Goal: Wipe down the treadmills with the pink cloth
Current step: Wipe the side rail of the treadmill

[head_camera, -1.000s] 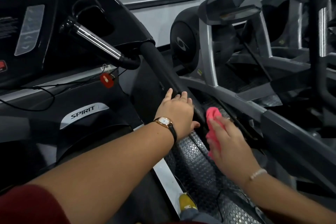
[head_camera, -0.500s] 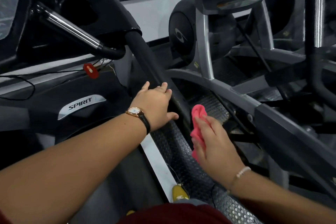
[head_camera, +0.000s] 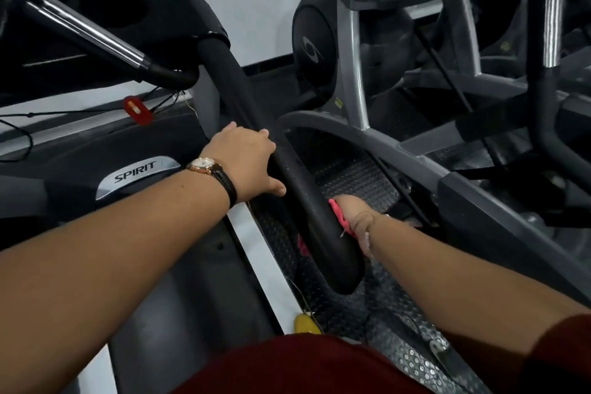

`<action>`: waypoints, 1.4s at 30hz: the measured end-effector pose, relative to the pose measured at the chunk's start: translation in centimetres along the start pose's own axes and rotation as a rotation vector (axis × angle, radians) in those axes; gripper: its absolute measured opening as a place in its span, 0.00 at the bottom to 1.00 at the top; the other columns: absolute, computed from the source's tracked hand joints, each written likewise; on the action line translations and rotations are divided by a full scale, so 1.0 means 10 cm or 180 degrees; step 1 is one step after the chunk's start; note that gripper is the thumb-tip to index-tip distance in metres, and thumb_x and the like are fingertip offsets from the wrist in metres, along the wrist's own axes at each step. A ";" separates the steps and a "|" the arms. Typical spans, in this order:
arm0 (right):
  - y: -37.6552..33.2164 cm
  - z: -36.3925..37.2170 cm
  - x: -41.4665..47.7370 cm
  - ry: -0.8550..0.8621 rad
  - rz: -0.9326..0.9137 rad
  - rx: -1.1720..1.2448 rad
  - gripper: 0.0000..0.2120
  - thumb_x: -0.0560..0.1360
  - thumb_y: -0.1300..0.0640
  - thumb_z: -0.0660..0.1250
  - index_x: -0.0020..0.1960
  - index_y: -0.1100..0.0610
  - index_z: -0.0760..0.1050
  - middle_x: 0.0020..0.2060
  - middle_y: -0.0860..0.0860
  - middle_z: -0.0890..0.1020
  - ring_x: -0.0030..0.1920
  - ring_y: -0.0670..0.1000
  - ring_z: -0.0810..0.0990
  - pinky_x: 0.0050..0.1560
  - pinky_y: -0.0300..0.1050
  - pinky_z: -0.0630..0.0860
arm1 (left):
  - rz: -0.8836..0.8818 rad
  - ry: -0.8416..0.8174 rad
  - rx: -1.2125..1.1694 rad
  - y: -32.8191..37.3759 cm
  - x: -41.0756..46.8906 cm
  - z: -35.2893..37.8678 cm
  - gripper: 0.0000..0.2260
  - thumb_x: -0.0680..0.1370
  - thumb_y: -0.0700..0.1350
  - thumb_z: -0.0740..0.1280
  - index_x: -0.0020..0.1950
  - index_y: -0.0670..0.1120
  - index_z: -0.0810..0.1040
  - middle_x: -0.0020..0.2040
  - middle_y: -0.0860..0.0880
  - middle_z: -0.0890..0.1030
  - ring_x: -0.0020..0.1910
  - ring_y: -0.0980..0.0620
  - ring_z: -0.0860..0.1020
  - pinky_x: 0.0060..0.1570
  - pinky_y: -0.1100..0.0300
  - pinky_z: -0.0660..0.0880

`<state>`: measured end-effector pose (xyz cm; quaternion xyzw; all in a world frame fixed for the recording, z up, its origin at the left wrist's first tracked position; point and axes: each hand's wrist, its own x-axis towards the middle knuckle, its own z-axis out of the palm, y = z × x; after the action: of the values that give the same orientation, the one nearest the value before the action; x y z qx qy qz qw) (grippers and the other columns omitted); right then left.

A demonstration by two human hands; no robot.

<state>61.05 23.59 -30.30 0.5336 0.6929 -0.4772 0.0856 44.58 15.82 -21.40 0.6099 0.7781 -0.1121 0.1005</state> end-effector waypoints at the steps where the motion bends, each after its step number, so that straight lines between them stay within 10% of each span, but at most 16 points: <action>1: 0.00 0.01 -0.02 0.0221 -0.0046 -0.0260 0.19 0.83 0.57 0.48 0.56 0.67 0.73 0.59 0.64 0.77 0.60 0.62 0.73 0.54 0.46 0.65 | -0.0019 0.0004 0.0013 0.01 0.01 -0.02 0.36 0.70 0.66 0.65 0.73 0.49 0.65 0.75 0.51 0.62 0.71 0.49 0.64 0.72 0.52 0.52; 7: 0.12 0.06 -0.15 0.1013 -0.0740 0.0204 0.15 0.79 0.50 0.56 0.56 0.56 0.76 0.52 0.55 0.79 0.50 0.54 0.80 0.50 0.45 0.76 | -0.0197 -0.0041 0.0000 0.05 0.02 -0.08 0.35 0.67 0.67 0.69 0.68 0.49 0.71 0.69 0.51 0.71 0.68 0.44 0.67 0.65 0.52 0.65; 14: 0.33 0.06 -0.69 0.0601 -0.4435 -0.2408 0.07 0.67 0.54 0.65 0.42 0.53 0.81 0.49 0.48 0.81 0.57 0.54 0.76 0.68 0.56 0.64 | -0.0219 -0.0011 -0.0072 0.04 0.00 -0.07 0.36 0.67 0.66 0.69 0.69 0.49 0.71 0.71 0.52 0.68 0.67 0.46 0.69 0.59 0.52 0.71; 18: -0.07 0.12 -0.64 0.0016 -0.3974 -0.3796 0.10 0.64 0.48 0.63 0.37 0.51 0.81 0.38 0.46 0.80 0.44 0.54 0.77 0.69 0.58 0.61 | -0.0246 -0.0014 -0.0060 0.05 0.01 -0.07 0.33 0.67 0.66 0.69 0.65 0.48 0.74 0.68 0.51 0.71 0.63 0.47 0.72 0.57 0.51 0.74; 25: -0.27 0.53 -0.80 -0.0638 -0.3299 -0.5645 0.12 0.77 0.52 0.57 0.56 0.50 0.76 0.54 0.49 0.80 0.58 0.57 0.75 0.69 0.65 0.54 | -0.0267 -0.0107 0.0018 0.07 -0.08 -0.02 0.35 0.72 0.64 0.65 0.74 0.50 0.61 0.77 0.53 0.57 0.70 0.46 0.65 0.62 0.51 0.70; 29: 0.03 0.33 -0.77 -0.0294 -0.4299 -0.4709 0.10 0.70 0.54 0.60 0.39 0.49 0.80 0.40 0.46 0.80 0.45 0.54 0.77 0.63 0.61 0.63 | -0.0273 -0.0106 0.0117 0.06 -0.07 -0.02 0.34 0.71 0.65 0.65 0.72 0.48 0.65 0.76 0.52 0.58 0.68 0.47 0.67 0.59 0.52 0.72; 34: 0.35 -0.06 -0.60 0.0085 -0.4940 -0.2526 0.09 0.70 0.53 0.66 0.48 0.52 0.78 0.54 0.52 0.78 0.58 0.57 0.75 0.66 0.57 0.67 | -0.0280 -0.0116 0.0105 0.05 0.00 0.02 0.36 0.67 0.69 0.66 0.67 0.47 0.71 0.67 0.49 0.73 0.60 0.46 0.75 0.53 0.49 0.76; 38: 0.64 -0.16 -0.50 0.0450 -0.3449 -0.1014 0.24 0.73 0.49 0.64 0.68 0.54 0.68 0.69 0.56 0.67 0.70 0.50 0.65 0.70 0.39 0.61 | -0.0317 -0.0054 0.0096 0.08 0.05 -0.03 0.35 0.62 0.73 0.66 0.54 0.46 0.78 0.60 0.50 0.78 0.52 0.47 0.78 0.41 0.53 0.76; 42: 0.54 -0.07 -0.48 -0.0145 -0.1362 0.1350 0.18 0.76 0.53 0.64 0.65 0.55 0.71 0.54 0.49 0.80 0.50 0.39 0.79 0.51 0.31 0.74 | -0.0311 -0.0002 0.0152 0.21 0.05 -0.11 0.27 0.63 0.70 0.69 0.37 0.45 0.74 0.40 0.49 0.78 0.40 0.49 0.77 0.32 0.56 0.71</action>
<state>67.82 20.83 -29.99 0.3707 0.6724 -0.6304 -0.1148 46.48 17.11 -20.57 0.5733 0.8040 -0.1356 0.0807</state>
